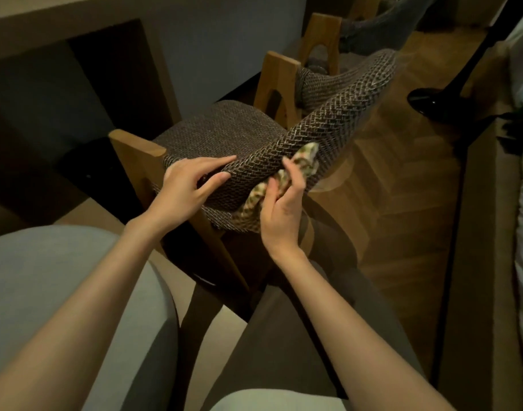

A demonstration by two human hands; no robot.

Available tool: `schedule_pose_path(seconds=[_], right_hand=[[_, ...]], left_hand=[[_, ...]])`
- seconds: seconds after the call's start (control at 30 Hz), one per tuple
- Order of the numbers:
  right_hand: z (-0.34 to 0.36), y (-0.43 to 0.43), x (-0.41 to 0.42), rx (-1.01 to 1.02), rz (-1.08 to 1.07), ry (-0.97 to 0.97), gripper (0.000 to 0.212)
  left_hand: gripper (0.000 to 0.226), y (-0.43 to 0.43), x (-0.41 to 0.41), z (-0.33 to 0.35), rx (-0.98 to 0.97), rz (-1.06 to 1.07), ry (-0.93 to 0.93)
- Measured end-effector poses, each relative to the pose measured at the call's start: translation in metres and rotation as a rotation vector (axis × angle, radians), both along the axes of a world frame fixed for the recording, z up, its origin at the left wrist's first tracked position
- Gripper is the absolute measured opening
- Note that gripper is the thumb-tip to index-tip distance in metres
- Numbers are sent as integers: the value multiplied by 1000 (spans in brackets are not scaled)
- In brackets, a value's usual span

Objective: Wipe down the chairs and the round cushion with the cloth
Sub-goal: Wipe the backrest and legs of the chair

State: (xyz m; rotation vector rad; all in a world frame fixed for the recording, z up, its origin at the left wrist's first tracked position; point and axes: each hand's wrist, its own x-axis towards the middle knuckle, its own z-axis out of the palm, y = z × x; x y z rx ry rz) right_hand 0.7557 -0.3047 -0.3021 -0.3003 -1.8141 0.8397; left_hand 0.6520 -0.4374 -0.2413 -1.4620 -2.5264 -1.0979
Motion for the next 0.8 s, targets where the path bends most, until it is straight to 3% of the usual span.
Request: schedule_pose_path(seconds=[0.17, 0.23, 0.33, 0.43, 0.6, 0.8], right_hand=[[-19, -9, 15, 39, 244, -355, 50], [-14, -5, 22, -4, 339, -408, 58], [4, 5, 31, -55, 335, -364, 64], [22, 15, 42, -11, 241, -313, 64], [42, 24, 47, -2, 169, -288, 39], [55, 32, 34, 9, 199, -249, 28]], left_hand=[[39, -13, 10, -7, 2, 65, 26], [41, -22, 22, -17, 42, 157, 46], [46, -37, 41, -30, 150, 284, -43], [58, -38, 57, -37, 174, 247, -249], [60, 3, 75, -52, 102, 281, -427], [35, 44, 83, -68, 275, 523, -541]])
